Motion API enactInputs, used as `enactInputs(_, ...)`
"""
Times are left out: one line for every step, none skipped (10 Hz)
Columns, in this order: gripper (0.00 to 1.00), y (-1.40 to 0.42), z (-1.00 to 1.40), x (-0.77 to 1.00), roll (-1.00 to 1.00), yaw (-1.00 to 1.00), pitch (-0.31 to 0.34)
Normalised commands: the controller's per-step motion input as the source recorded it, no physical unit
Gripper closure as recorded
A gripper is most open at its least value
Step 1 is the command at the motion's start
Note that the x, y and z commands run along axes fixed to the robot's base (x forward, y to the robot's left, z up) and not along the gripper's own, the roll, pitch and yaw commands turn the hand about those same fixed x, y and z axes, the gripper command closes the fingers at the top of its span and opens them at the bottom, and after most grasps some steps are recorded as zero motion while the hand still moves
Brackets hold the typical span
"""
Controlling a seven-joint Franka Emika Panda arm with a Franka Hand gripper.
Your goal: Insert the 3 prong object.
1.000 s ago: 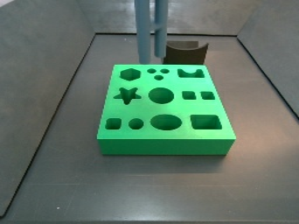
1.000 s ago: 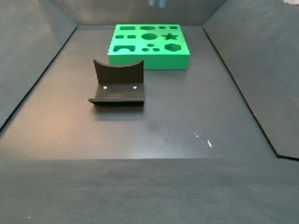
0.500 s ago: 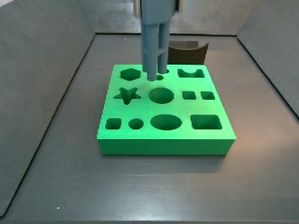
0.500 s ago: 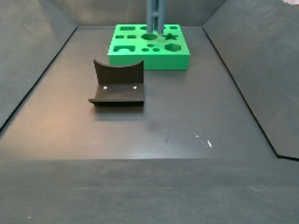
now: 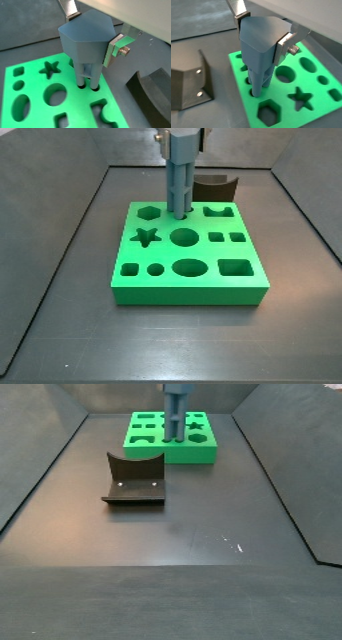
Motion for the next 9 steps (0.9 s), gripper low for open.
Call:
enactInputs(1.0, 0.0, -0.32, 0.17, -0.04, 0.45, 0.0)
enactInputs(1.0, 0.0, -0.27, 0.0, -0.12, 0.24, -0.009)
enactInputs(1.0, -0.03, -0.38, 0.06, -0.11, 0.3, 0.0)
enactInputs(1.0, 0.0, -0.51, 0.36, -0.05, 0.24, 0.009)
enactInputs(1.0, 0.05, -0.5, 0.28, 0.0, 0.0, 0.013)
enactInputs(1.0, 0.01, -0.59, 0.21, 0.0, 0.01, 0.0)
enactInputs(1.0, 0.0, -0.57, 0.15, -0.03, 0.0, 0.0)
enactInputs(1.0, 0.0, -0.41, 0.05, 0.0, -0.14, 0.0)
enactInputs(1.0, 0.03, -0.22, 0.0, -0.13, 0.0, -0.05)
